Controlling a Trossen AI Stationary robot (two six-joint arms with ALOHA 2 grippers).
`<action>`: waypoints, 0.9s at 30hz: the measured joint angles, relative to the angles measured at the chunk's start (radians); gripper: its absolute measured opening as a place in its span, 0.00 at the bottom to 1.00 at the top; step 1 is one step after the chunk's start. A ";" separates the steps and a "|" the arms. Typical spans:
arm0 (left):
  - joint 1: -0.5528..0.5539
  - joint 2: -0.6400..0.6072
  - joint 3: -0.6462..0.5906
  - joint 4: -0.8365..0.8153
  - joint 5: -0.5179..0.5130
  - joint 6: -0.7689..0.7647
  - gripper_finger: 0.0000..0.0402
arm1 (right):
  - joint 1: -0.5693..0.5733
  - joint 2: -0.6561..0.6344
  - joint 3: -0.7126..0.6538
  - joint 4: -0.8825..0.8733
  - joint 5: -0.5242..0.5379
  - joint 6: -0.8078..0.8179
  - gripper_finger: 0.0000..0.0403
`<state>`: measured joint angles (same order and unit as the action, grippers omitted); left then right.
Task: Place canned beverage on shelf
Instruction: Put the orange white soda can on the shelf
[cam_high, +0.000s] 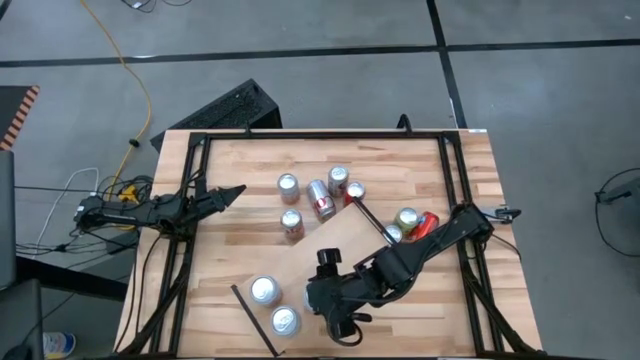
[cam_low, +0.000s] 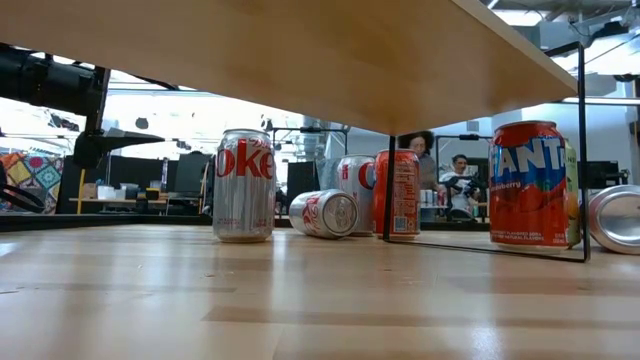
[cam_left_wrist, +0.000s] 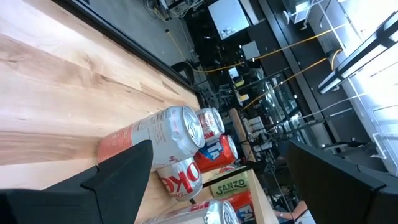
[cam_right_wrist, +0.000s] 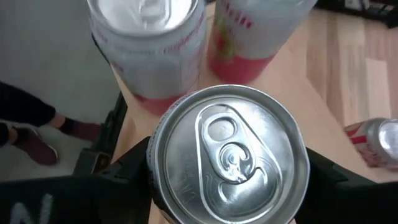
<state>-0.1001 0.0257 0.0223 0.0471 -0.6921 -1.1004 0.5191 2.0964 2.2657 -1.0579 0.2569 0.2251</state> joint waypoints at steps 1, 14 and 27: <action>0.000 0.000 0.000 0.000 0.000 0.000 0.87 | -0.002 0.000 0.001 -0.001 -0.001 -0.007 0.65; 0.000 0.000 0.000 0.000 0.000 0.000 0.87 | -0.007 0.005 -0.001 -0.003 -0.027 -0.025 0.67; 0.000 0.000 0.000 0.000 0.001 -0.001 0.87 | -0.010 0.005 -0.001 0.026 -0.052 -0.077 0.70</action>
<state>-0.1001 0.0258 0.0223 0.0471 -0.6914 -1.1011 0.5095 2.1014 2.2646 -1.0321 0.2054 0.1486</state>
